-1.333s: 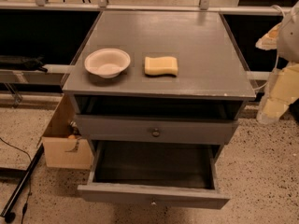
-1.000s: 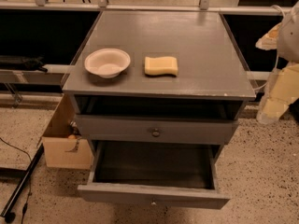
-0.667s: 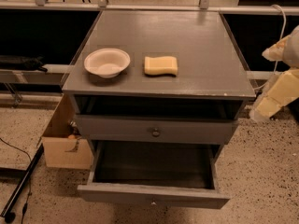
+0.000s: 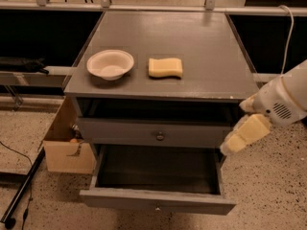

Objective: Close middle drawer

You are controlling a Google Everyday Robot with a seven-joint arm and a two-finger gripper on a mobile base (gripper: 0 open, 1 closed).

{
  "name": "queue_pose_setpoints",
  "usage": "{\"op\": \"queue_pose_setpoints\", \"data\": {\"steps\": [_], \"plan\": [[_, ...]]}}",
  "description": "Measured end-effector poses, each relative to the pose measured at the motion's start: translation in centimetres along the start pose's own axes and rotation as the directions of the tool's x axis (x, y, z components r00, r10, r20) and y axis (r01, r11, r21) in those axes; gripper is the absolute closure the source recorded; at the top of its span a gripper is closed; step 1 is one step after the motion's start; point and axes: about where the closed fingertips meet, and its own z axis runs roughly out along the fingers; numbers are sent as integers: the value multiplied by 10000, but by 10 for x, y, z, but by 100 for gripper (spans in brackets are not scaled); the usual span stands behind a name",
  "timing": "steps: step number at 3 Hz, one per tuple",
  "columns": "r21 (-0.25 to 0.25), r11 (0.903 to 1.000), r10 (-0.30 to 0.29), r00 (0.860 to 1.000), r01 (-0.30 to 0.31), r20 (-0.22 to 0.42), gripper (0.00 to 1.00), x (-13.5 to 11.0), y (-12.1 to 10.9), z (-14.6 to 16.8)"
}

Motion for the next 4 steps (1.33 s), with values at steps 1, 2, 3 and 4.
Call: {"op": "queue_pose_setpoints", "data": {"steps": [1, 2, 3, 4], "plan": [[-627, 9971, 412, 9989, -426, -244, 0, 28, 14, 36], [-627, 9971, 412, 9989, -427, -243, 0, 28, 14, 36], [-554, 9933, 1023, 9947, -1016, 100, 0, 64, 28, 53], [-661, 9839, 1713, 9820, -1662, 793, 0, 102, 48, 71]]}}
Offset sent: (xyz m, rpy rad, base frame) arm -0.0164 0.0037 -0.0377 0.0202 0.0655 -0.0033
